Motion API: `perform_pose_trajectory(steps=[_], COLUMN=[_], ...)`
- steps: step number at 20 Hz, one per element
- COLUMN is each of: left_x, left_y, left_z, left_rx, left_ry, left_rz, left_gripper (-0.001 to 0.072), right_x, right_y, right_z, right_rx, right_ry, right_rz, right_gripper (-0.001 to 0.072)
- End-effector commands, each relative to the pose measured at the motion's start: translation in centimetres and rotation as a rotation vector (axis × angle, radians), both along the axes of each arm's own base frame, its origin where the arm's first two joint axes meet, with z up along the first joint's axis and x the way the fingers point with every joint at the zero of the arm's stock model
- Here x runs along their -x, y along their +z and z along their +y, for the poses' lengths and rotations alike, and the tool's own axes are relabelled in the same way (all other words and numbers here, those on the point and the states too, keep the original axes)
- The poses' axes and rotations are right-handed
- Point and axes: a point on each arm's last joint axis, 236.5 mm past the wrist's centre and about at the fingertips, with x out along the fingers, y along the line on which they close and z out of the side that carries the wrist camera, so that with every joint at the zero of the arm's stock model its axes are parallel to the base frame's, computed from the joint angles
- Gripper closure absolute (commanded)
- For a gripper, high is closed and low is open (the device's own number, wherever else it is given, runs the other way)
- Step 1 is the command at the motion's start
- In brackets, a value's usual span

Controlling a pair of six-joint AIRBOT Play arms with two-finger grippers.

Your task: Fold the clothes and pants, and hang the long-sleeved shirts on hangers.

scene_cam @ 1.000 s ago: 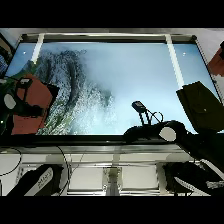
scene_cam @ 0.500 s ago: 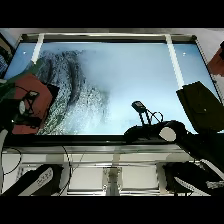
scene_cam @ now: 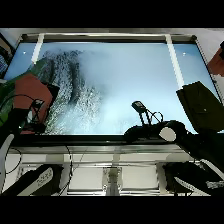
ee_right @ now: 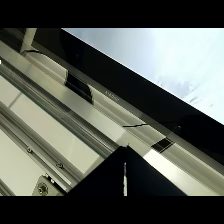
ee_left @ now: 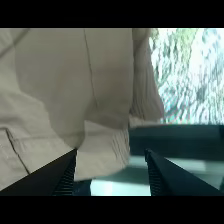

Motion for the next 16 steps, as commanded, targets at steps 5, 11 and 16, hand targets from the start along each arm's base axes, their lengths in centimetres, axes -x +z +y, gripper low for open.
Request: perform_pose_trajectory(steps=[5,11,16], left_x=[-1.0,-1.1,-2.2], left_y=[-0.4,1.6,5.5], left_z=[1.3,3.2,3.3], left_rx=[-0.056,-0.147,-0.166], left_ry=[0.017,0.055,0.06], left_rz=[-0.034,-0.086,-0.211], left_gripper=[0.0296,0.0588,0.0653], right_x=[0.1,0.1,0.0], right_y=[0.0,0.0,0.0], right_z=[0.0,0.0,-0.1], right_rx=[-0.003,-0.003,0.004], right_ry=[0.0,0.0,0.002], right_rz=[0.003,0.003,-0.003], right_gripper=[0.0701,0.07,0.0701])
